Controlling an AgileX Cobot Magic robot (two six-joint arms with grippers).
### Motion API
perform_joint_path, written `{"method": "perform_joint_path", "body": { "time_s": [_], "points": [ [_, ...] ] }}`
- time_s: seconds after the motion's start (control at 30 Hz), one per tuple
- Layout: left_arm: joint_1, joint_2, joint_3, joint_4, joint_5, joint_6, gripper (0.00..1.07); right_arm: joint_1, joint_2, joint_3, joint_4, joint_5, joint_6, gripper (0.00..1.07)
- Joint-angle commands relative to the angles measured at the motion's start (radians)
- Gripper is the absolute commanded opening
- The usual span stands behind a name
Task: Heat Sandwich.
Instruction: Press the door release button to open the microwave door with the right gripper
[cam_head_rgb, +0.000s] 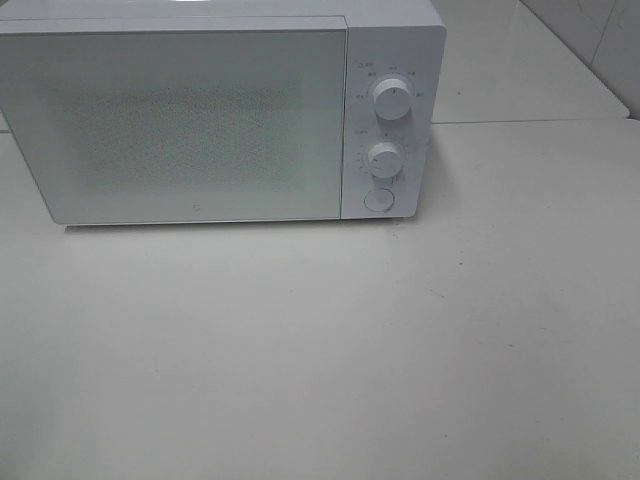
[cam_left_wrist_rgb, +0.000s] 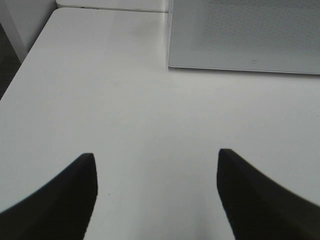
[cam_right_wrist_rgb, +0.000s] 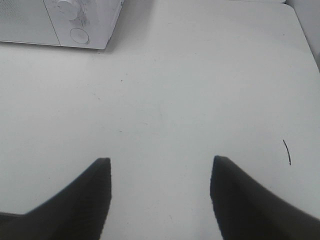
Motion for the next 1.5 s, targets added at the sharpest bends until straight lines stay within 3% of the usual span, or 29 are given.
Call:
{"method": "perform_joint_path", "body": {
  "time_s": [0.03, 1.27, 1.5],
  "points": [
    [0.002, -0.017, 0.001, -0.003, -0.016, 0.001, 0.65, -0.005, -0.01, -0.001, -0.004, 0.004, -0.005, 0.59],
    [0.002, -0.017, 0.001, -0.003, -0.016, 0.001, 0.65, -0.005, -0.009, -0.01, -0.004, -0.007, -0.005, 0.59],
    [0.002, -0.017, 0.001, -0.003, -0.016, 0.001, 0.65, -0.005, 0.021, -0.024, -0.009, -0.222, -0.005, 0.59]
  ]
}}
